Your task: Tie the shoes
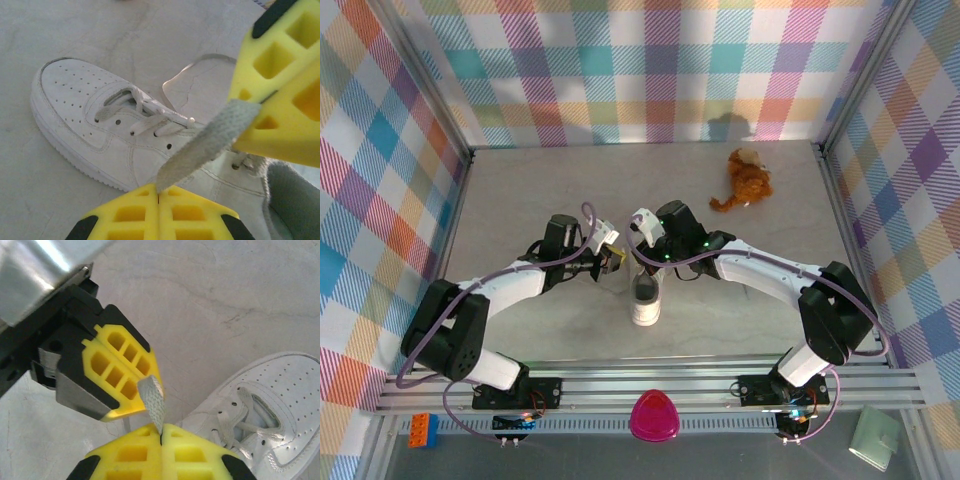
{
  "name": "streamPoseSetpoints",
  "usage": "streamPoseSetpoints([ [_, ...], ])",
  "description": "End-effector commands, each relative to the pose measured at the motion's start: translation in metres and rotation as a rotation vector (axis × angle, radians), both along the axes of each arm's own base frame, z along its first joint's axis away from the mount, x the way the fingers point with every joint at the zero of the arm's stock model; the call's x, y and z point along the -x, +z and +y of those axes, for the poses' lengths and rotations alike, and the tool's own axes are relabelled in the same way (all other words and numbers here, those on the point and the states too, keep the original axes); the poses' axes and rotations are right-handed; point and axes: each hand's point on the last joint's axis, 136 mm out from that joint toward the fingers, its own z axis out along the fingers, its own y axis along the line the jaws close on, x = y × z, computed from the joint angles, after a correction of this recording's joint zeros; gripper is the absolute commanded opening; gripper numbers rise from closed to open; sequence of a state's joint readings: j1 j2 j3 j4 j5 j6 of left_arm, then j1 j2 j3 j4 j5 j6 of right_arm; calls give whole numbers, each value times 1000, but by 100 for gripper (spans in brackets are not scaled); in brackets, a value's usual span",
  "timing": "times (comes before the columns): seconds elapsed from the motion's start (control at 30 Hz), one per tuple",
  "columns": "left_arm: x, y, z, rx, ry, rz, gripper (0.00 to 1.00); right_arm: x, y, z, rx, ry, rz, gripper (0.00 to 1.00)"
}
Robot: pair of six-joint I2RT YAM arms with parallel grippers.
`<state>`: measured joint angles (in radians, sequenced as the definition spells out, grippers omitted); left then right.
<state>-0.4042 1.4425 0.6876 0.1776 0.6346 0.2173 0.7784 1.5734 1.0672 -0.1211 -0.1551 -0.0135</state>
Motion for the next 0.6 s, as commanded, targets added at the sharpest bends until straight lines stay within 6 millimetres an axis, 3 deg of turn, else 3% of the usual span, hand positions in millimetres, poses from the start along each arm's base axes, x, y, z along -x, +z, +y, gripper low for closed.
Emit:
streamPoseSetpoints([
  [0.0, 2, 40, -2, 2, -31, -92, 0, -1, 12, -5, -20, -25, -13, 5],
  [0.17, 12, 67, 4, -28, -52, -142, 0, -3, 14, -15, -23, -53, 1, 13],
  [0.3, 16, 87, 4, -24, -59, -143, 0, -1, 18, -30, -13, -71, 20, 37],
  [0.37, 16, 94, 3, -21, -58, -138, 0, 1, 19, -42, -4, -74, 34, 44],
  [0.47, 18, 101, -2, -18, -75, -138, 0, -4, 12, -71, 52, -128, 78, 49],
  [0.57, 20, 107, -7, -10, -88, -146, 0, -18, -10, -112, 188, -230, 152, 52],
])
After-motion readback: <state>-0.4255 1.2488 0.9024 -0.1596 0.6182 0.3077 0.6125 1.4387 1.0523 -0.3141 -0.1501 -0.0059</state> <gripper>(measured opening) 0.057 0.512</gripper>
